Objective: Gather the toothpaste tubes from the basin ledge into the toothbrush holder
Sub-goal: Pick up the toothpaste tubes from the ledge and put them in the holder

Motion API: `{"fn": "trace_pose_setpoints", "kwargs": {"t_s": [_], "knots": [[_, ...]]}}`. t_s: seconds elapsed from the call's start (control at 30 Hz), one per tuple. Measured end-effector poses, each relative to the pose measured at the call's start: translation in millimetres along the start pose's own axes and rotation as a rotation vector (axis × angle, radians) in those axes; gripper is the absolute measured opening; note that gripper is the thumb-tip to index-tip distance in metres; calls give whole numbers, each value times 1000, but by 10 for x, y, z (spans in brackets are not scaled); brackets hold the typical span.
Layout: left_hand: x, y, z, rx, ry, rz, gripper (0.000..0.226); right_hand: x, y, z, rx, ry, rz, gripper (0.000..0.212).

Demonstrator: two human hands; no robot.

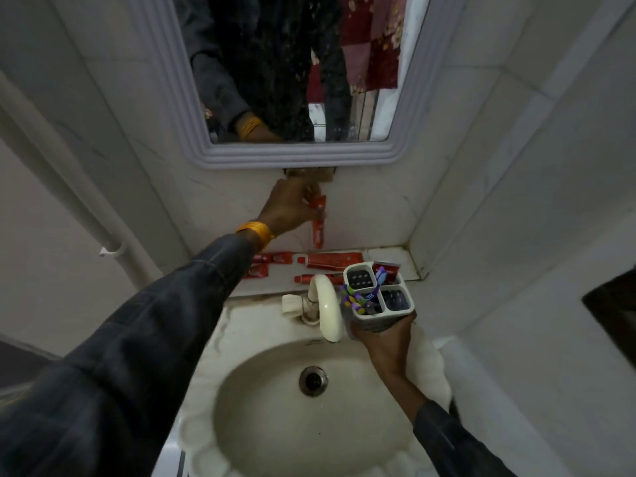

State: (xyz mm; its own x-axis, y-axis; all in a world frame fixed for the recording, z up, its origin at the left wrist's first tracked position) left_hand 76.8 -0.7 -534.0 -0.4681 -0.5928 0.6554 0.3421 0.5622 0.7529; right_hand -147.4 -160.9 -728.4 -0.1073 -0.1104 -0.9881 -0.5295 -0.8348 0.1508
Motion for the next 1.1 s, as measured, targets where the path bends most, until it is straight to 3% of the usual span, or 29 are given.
{"fn": "trace_pose_setpoints", "kwargs": {"t_s": [0.1,0.27,0.77,0.93,1.1], "knots": [[410,-180,-121,-91,-164,65,23,10,19,-17,-19,9,10,119],[753,-564,-173,-200,-274,-23,26,41,42,-55,-43,21,14,117],[712,-1133,-90,-379,-227,-220,9,-20,54,-48,-36,40,30,113],[474,-920,-45,-323,-116,-214,9,24,43,-36,-20,3,22,114],[-358,-559,200,-250,199,-277,13,53,-6,-38,6,-10,37,115]]}}
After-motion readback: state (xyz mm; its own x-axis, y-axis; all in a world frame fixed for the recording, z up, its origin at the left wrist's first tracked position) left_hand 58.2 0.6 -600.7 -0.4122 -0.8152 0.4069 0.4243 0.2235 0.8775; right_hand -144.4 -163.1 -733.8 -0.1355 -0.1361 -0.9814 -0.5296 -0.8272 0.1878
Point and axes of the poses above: each hand's wrist, its own z-axis away from the middle knuckle, its own y-axis out of the back of the hand, x = y × z, the point moved 1 cm from there along -z, towards the middle knuckle, and after that the axes turned 9 degrees about -x, right-handed, at the moved point
